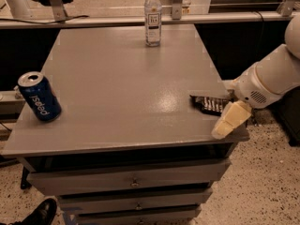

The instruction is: Pick rxbar chocolate

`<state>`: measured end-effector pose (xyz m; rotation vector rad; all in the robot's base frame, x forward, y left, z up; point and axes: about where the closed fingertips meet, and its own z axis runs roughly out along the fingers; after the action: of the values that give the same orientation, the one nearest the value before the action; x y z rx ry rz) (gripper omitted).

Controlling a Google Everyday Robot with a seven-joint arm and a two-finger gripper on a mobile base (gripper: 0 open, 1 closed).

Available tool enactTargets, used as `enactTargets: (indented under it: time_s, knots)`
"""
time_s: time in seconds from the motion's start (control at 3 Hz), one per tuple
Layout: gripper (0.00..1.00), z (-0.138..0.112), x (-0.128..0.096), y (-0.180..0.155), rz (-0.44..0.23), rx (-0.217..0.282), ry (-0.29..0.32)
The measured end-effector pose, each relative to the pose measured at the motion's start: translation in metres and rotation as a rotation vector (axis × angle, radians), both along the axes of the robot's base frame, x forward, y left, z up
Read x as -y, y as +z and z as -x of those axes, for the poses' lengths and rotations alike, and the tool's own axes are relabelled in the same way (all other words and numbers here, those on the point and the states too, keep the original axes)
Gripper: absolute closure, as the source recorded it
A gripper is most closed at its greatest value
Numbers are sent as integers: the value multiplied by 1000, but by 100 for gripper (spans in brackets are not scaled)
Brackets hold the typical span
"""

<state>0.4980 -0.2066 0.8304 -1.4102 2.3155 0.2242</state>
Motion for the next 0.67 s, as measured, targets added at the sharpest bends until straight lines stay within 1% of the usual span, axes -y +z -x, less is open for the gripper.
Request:
enactTargets:
  time_s: [0.33, 0.67]
  knots:
    - [17, -10, -5, -11, -24, -26, -27]
    - [41, -22, -3, -14, -28, -50, -51]
